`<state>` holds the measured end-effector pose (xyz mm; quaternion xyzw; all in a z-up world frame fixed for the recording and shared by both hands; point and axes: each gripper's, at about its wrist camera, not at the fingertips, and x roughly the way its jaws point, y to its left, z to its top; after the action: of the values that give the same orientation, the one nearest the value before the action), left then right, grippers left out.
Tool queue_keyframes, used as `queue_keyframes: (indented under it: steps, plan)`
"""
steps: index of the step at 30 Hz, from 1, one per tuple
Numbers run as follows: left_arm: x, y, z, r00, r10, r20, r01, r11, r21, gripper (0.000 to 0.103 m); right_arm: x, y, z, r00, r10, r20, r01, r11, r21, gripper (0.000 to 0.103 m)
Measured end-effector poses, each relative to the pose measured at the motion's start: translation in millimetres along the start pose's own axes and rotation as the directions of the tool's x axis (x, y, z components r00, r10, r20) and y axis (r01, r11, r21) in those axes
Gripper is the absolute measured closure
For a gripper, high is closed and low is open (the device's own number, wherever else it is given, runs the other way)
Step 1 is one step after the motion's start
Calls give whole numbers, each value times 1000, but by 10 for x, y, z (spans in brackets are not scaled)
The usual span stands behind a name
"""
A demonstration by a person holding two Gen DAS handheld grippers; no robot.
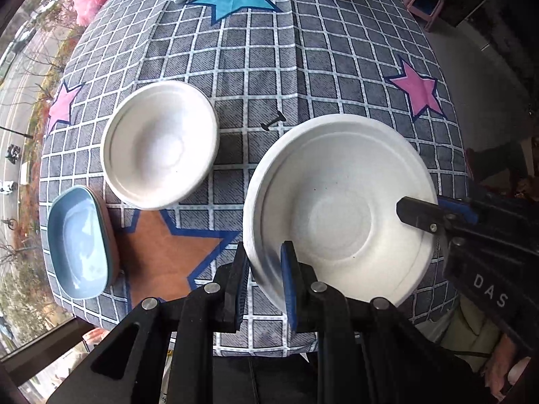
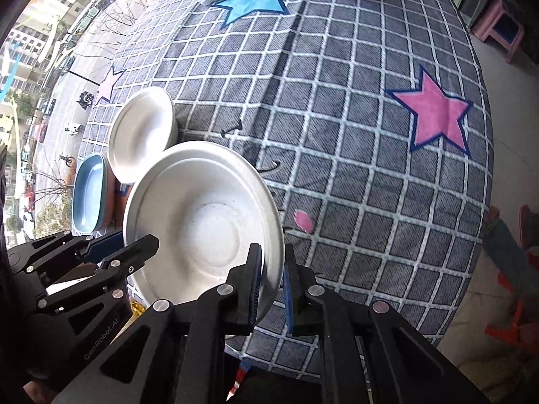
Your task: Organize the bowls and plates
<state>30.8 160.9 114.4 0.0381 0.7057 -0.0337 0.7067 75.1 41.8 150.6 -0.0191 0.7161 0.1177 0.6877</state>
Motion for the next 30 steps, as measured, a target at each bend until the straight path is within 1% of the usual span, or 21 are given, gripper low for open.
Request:
queue_keyframes:
  steps: [8,16,19,23,27,30]
  plan:
    - [-100,325,6,1000,-16,17,16,1000,-2,83,29,367,159,1000,-19,10,19,999,-35,90]
    - [-160,635,18,999,-26,30,26,999,-18,83,75,609,222,1000,-27,2,27,998,-52,89]
    - [-210,801,23,999,-24,47,26,999,-36,83,90,745,280,1000,-28,12,29,998,-64,89]
    - [-264,1066,36,997,-23,71,29,996,-82,83,111,962,383,999,-25,20,27,996,-81,89]
    - [-287,1247,105,996,-19,85,28,994,-109,83,132,1191,522,999,-43,33,47,993,-106,89]
    - [-376,1348,203,992,-6,123,21,992,-121,83,115,1311,660,997,-64,48,68,993,-96,89]
